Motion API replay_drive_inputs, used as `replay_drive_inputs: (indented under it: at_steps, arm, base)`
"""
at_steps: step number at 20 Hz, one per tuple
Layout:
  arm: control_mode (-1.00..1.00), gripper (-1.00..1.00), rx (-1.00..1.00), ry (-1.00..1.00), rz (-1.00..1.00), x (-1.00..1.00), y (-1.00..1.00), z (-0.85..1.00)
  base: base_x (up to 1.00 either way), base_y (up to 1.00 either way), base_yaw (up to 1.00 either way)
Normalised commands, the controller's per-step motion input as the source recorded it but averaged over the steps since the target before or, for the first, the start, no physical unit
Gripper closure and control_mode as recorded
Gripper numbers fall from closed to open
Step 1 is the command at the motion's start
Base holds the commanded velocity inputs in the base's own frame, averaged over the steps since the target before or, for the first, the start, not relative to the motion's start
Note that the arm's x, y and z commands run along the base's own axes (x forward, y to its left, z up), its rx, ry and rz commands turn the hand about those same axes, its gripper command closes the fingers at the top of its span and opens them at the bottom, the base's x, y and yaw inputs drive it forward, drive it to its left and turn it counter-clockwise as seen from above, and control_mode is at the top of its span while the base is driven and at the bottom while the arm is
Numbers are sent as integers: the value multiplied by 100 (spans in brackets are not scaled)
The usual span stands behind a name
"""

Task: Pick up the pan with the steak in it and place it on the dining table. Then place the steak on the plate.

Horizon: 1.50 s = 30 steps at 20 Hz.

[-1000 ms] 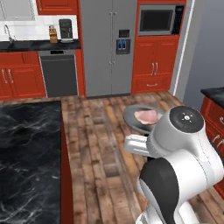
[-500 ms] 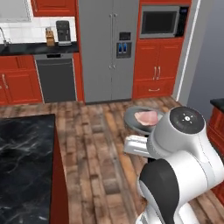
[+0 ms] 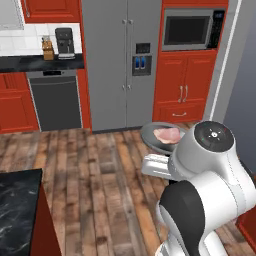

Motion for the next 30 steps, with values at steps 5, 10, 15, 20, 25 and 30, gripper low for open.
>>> replay_drive_inputs:
  at_steps: [5, 10, 15, 20, 25, 30]
  arm:
    - [100, 100, 0, 0, 0, 0, 0, 0]
    - [100, 100, 0, 0, 0, 0, 0, 0]
    - [100, 100, 0, 0, 0, 0, 0, 0]
    - [100, 100, 0, 0, 0, 0, 0, 0]
    - [100, 100, 0, 0, 0, 0, 0, 0]
    - [100, 100, 0, 0, 0, 0, 0, 0]
  base:
    - [100, -31, 0]
    - [100, -14, 1]
    - [100, -10, 1]
    - [100, -12, 1]
    - [100, -11, 1]
    - [67, 8, 5]
